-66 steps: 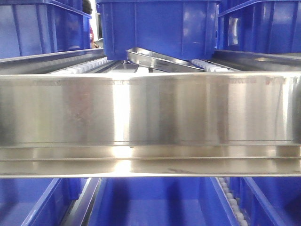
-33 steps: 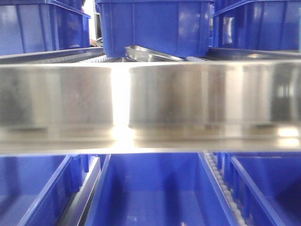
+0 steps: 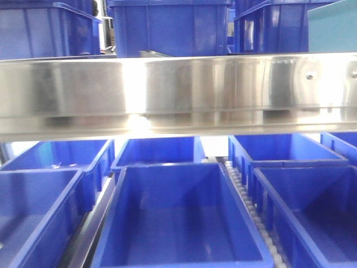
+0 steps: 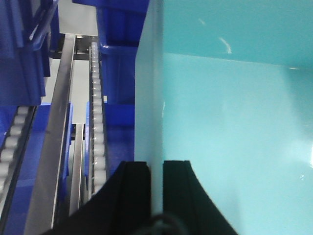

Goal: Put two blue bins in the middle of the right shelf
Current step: 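Pull the held teal bin back away from the shelf, then drive the base along the aisle to another shelf, holding the bin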

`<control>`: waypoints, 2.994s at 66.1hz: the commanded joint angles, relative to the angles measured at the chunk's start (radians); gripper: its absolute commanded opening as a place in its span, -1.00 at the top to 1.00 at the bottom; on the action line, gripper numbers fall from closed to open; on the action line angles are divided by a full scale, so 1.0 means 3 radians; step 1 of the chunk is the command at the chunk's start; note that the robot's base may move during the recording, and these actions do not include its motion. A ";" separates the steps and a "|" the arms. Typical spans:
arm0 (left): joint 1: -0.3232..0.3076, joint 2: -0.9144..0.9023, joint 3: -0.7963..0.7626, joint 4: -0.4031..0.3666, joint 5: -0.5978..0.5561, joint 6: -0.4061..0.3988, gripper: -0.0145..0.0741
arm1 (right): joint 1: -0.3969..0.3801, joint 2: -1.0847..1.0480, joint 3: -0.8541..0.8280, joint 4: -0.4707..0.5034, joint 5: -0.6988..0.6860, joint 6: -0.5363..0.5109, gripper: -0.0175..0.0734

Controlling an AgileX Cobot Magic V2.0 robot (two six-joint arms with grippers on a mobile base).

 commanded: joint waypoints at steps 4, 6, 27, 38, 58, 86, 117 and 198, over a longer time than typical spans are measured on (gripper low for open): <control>-0.0012 -0.0065 -0.0048 -0.0034 -0.0219 -0.0001 0.92 | -0.0001 -0.0008 -0.0030 -0.0045 -0.0093 -0.0066 0.97; -0.0012 -0.0065 -0.0048 -0.0034 -0.0219 -0.0001 0.92 | -0.0001 -0.0008 -0.0030 -0.0045 -0.0093 -0.0066 0.97; -0.0012 -0.0065 -0.0048 -0.0034 -0.0219 -0.0001 0.92 | -0.0001 -0.0008 -0.0030 -0.0045 -0.0093 -0.0066 0.97; -0.0012 -0.0065 -0.0048 -0.0034 -0.0219 -0.0001 0.92 | -0.0001 -0.0008 -0.0030 -0.0045 -0.0093 -0.0066 0.97; -0.0012 -0.0065 -0.0048 -0.0034 -0.0219 -0.0001 0.92 | -0.0001 -0.0008 -0.0030 -0.0045 -0.0093 -0.0066 0.97; -0.0012 -0.0065 -0.0048 -0.0034 -0.0219 -0.0001 0.92 | -0.0001 -0.0008 -0.0030 -0.0045 -0.0093 -0.0066 0.97; -0.0012 -0.0065 -0.0048 -0.0034 -0.0219 -0.0001 0.92 | -0.0001 -0.0008 -0.0030 -0.0045 -0.0093 -0.0066 0.97; -0.0012 -0.0065 -0.0048 -0.0023 -0.0226 -0.0001 0.92 | -0.0001 -0.0008 -0.0030 -0.0045 -0.0093 -0.0066 0.97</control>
